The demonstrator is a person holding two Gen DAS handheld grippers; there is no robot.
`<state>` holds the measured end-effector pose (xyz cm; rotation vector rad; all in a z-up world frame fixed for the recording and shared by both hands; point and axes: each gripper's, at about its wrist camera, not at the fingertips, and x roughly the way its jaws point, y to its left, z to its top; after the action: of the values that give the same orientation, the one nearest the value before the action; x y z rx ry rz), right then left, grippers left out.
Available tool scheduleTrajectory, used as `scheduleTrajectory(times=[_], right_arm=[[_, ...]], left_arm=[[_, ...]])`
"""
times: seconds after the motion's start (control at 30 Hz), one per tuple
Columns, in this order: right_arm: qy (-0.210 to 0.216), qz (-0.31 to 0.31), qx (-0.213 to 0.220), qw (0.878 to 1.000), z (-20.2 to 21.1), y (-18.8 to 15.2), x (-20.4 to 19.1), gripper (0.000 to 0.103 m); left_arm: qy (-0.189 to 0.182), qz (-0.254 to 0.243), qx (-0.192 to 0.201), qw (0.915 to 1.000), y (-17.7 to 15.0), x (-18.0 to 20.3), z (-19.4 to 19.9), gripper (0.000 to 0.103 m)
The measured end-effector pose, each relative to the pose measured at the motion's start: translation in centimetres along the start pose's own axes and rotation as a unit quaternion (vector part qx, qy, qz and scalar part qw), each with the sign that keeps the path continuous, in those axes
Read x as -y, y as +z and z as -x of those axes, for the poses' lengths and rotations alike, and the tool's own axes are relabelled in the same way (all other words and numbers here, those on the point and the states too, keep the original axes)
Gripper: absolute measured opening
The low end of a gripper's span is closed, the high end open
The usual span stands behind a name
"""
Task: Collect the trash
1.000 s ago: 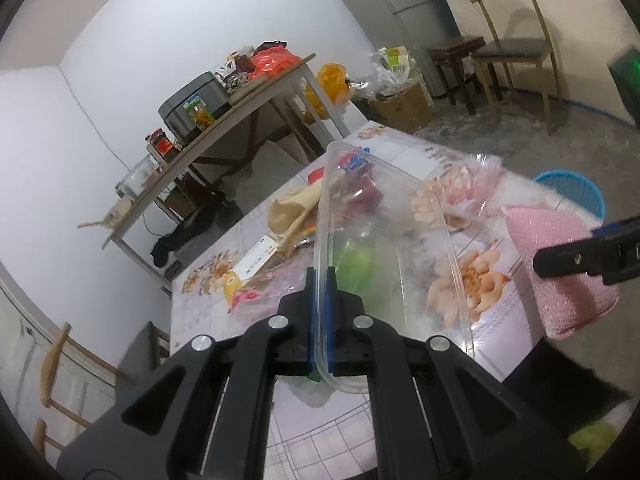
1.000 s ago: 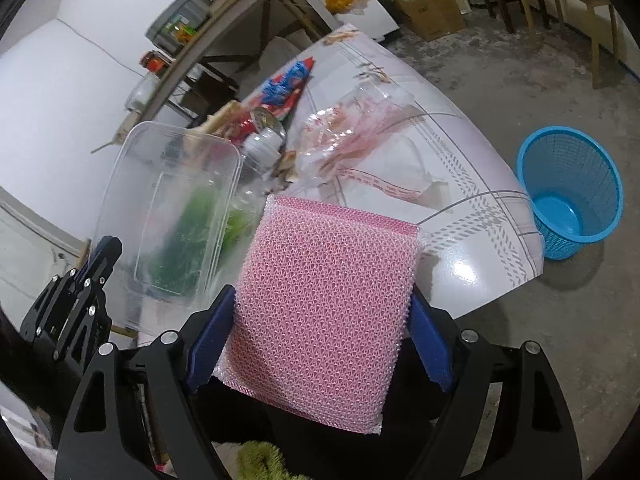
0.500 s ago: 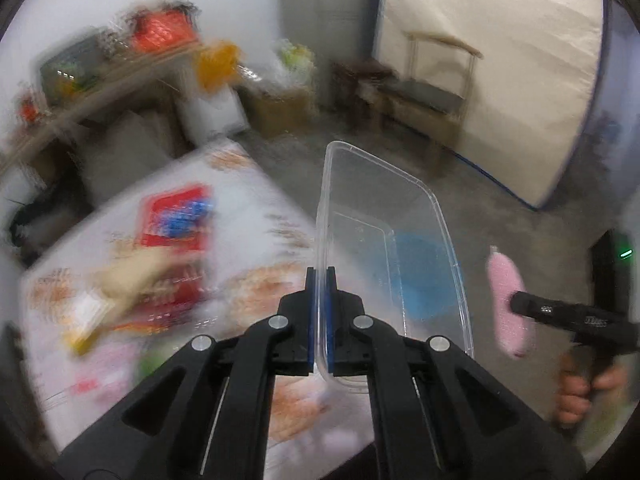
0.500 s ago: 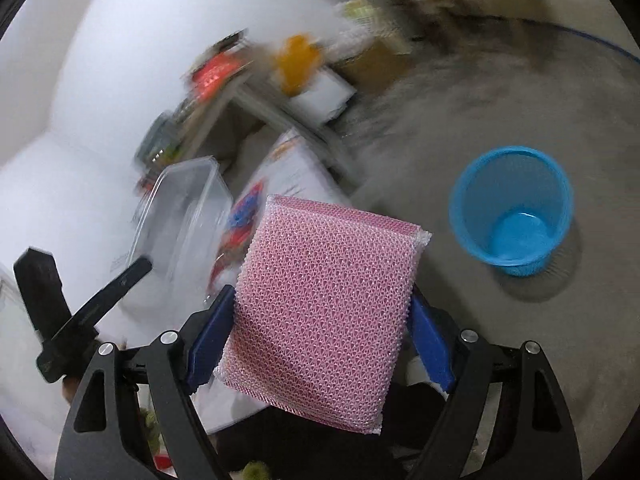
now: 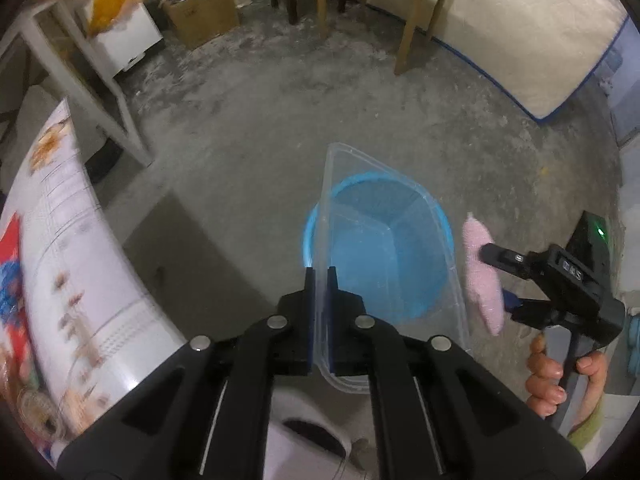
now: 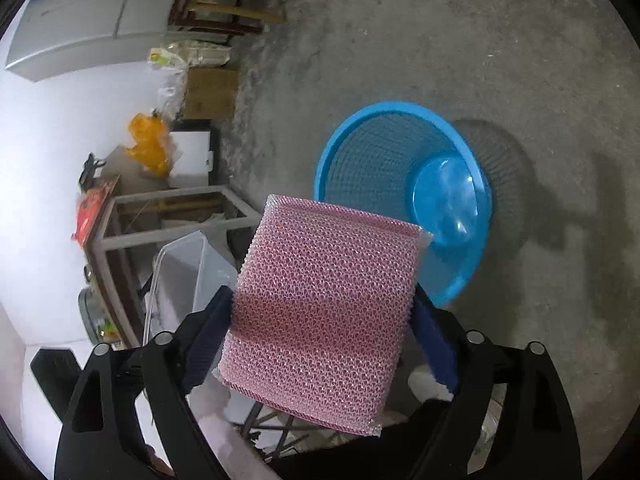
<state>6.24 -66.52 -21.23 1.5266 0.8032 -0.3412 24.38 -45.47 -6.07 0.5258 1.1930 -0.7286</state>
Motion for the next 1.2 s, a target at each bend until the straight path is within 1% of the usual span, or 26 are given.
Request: scheduleTrajectory(times=[0.03,0.1,0.17,0.23,0.27,0.33,0.4,0.5,0.6,0.7,0.77,0.8,0.87,0.9,0.93,0.97,1.0,1.03,1.1,1.13,1.17,1.2], right_arm=[[-0.015,-0.002,0.000,1.000,-0.9,0.6,0.3,0.093],[-0.063,-0.010,0.008,0.998,-2.5,1.9,1.2,0.093],[-0.078,-0.016,0.005,0.997,-3.5,2.3,2.0,0.093],[-0.074,-0.031,0.003,0.997,-3.6,2.0,3.2,0.093],[-0.067,-0.033,0.004,0.997,-3.4,1.7,3.5,0.093],[-0.065,-0.025,0.007,0.998,-3.0,1.1,4.2,0.093],[-0.065,-0.018,0.010,0.998,-2.6,0.5,4.2,0.093],[-0.068,-0.002,0.018,0.998,-1.5,-0.4,3.9,0.093],[-0.090,0.034,0.029,0.995,0.5,-1.7,3.0,0.093],[-0.121,0.091,0.047,0.987,2.9,-3.9,0.7,0.093],[-0.134,0.126,0.055,0.982,4.5,-5.4,-0.6,0.093],[-0.145,0.155,0.061,0.975,5.3,-6.6,-2.0,0.094],[-0.156,0.196,0.078,0.965,7.0,-8.7,-3.7,0.097],[-0.165,0.222,0.090,0.957,7.8,-10.1,-5.2,0.097],[-0.171,0.237,0.094,0.952,8.3,-11.1,-6.0,0.097],[-0.168,0.256,0.097,0.947,8.8,-12.3,-7.0,0.097],[-0.151,0.287,0.098,0.941,9.3,-13.9,-8.5,0.097],[-0.142,0.309,0.099,0.935,9.7,-15.0,-9.5,0.097],[-0.127,0.378,0.113,0.910,10.4,-18.1,-12.4,0.097],[-0.118,0.401,0.114,0.901,10.6,-19.2,-13.2,0.097],[-0.102,0.431,0.108,0.890,10.5,-20.6,-14.5,0.097],[-0.086,0.455,0.092,0.881,10.2,-22.0,-15.6,0.097]], left_arm=[[0.006,-0.006,-0.002,1.0000,0.3,0.4,-0.8,0.040],[0.032,0.001,0.003,0.9995,-0.1,0.6,-1.7,0.067],[0.035,0.008,0.010,0.9993,-0.2,0.5,-1.6,0.067],[0.024,0.011,0.008,0.9996,-0.5,0.4,-1.0,0.070],[0.020,0.011,0.014,0.9996,-0.6,0.0,-0.3,0.071],[0.021,0.007,0.030,0.9993,-1.0,-0.4,1.1,0.076],[0.021,0.000,0.056,0.9982,-1.6,-1.0,3.5,0.078],[0.009,-0.002,0.085,0.9964,-2.8,-1.9,6.6,0.080],[-0.021,0.000,0.116,0.9931,-4.7,-3.2,10.3,0.082],[-0.050,0.004,0.156,0.9865,-7.5,-4.8,14.2,0.083],[-0.068,0.015,0.188,0.9797,-9.9,-6.3,16.7,0.083],[-0.075,0.023,0.205,0.9756,-11.4,-7.4,18.2,0.083],[-0.075,0.035,0.228,0.9702,-13.8,-8.9,20.2,0.083],[-0.068,0.042,0.241,0.9672,-15.3,-9.8,21.3,0.083],[-0.058,0.050,0.253,0.9645,-16.9,-10.8,22.4,0.083],[-0.051,0.057,0.261,0.9622,-18.3,-11.6,23.2,0.083],[-0.048,0.064,0.267,0.9604,-19.3,-12.2,23.7,0.083],[-0.044,0.079,0.274,0.9575,-21.1,-13.2,24.3,0.083],[-0.039,0.105,0.280,0.9533,-23.7,-14.6,24.8,0.083],[-0.039,0.115,0.283,0.9516,-24.8,-15.2,24.9,0.083],[-0.038,0.127,0.286,0.9491,-26.3,-15.7,24.9,0.083],[-0.034,0.137,0.288,0.9472,-27.6,-16.1,24.7,0.083]])
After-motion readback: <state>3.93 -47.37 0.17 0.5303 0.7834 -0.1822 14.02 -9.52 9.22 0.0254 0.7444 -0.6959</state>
